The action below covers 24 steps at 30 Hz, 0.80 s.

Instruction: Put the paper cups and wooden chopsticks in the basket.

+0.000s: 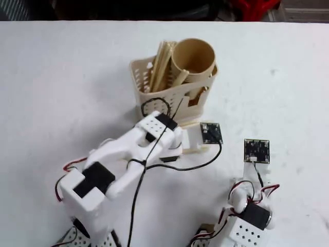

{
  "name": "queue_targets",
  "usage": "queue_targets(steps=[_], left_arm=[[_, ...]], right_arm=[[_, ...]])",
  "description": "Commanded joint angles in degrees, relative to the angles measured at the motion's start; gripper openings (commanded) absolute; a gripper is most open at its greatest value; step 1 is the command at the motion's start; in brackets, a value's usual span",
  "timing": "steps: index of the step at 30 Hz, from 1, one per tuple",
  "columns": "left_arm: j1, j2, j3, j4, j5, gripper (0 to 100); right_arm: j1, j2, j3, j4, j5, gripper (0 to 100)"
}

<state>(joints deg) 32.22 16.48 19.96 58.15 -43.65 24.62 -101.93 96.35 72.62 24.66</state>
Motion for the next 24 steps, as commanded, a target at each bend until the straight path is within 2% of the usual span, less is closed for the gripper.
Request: queue_targets(steps=[1,6,17,21,24], left_arm=[[-0.9,-4.3,-2.2,1.3,-0.4,2],[-1.0,-16.9,-0.9,5.9,1.9,2],[-1.0,-54.2,4.7,5.7,12.7,2],[-1.4,-65.5,4.5,-1.8,15.8,2],[-1.4,-68.1,4.4,-8.0,18.6,2]], right_arm=[[0.2,-1.0,0.5,0.1,-0.4,1.8],[0.2,-1.0,0.5,0.1,-0.4,1.8],[0.2,-1.0,0.5,0.1,-0.4,1.8],[0.2,-1.0,0.5,0.1,-0.4,1.8],[0.2,-1.0,0.5,0.1,-0.4,1.8]])
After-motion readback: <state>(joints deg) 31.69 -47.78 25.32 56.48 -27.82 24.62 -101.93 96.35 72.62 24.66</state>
